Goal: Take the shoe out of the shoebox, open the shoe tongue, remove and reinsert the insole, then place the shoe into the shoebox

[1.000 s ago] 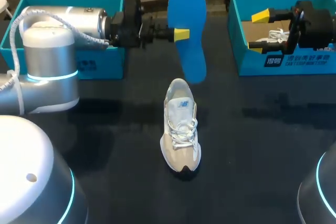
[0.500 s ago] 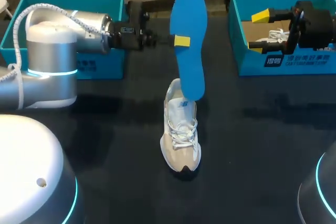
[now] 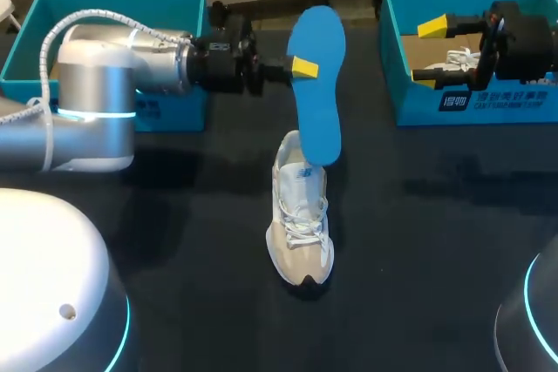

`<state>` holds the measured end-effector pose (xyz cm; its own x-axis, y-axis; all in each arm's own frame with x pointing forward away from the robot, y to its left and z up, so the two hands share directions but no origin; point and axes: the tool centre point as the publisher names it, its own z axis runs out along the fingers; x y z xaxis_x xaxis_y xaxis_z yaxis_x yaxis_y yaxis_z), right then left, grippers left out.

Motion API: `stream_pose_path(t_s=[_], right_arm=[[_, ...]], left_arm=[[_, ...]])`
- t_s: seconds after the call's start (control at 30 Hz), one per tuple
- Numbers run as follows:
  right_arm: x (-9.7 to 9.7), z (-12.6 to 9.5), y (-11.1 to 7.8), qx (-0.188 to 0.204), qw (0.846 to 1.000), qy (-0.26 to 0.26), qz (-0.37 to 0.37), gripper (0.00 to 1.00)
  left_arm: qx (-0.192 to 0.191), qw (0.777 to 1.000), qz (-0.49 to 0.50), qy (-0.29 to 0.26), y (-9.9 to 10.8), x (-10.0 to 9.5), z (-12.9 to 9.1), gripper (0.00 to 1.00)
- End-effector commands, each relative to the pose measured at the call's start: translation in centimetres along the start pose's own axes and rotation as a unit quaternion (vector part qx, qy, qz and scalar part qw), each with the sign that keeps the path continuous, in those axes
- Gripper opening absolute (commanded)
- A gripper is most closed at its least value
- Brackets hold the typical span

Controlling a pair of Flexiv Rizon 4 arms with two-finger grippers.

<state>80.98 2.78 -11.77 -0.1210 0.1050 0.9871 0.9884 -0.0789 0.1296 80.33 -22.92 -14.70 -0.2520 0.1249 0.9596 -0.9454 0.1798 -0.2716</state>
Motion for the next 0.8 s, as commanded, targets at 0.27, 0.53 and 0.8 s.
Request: stream_pose_path(t_s=[0.27,0.53,0.8], right_arm=[[0.0,0.1,0.0,0.000,1.000,-0.001,0.000,1.00],[0.5,0.2,-0.2,-0.004,1.000,-0.021,-0.006,1.00],[1.9,0.5,-0.5,-0.008,0.997,-0.074,-0.008,1.00]], left_arm=[[0.004,0.986,-0.164,0.037,-0.6,-1.6,-0.2,0.00],[-0.002,0.989,-0.145,0.032,-0.9,-1.7,0.0,0.00],[-0.004,0.991,-0.128,0.033,-1.2,-1.8,-0.1,0.00]])
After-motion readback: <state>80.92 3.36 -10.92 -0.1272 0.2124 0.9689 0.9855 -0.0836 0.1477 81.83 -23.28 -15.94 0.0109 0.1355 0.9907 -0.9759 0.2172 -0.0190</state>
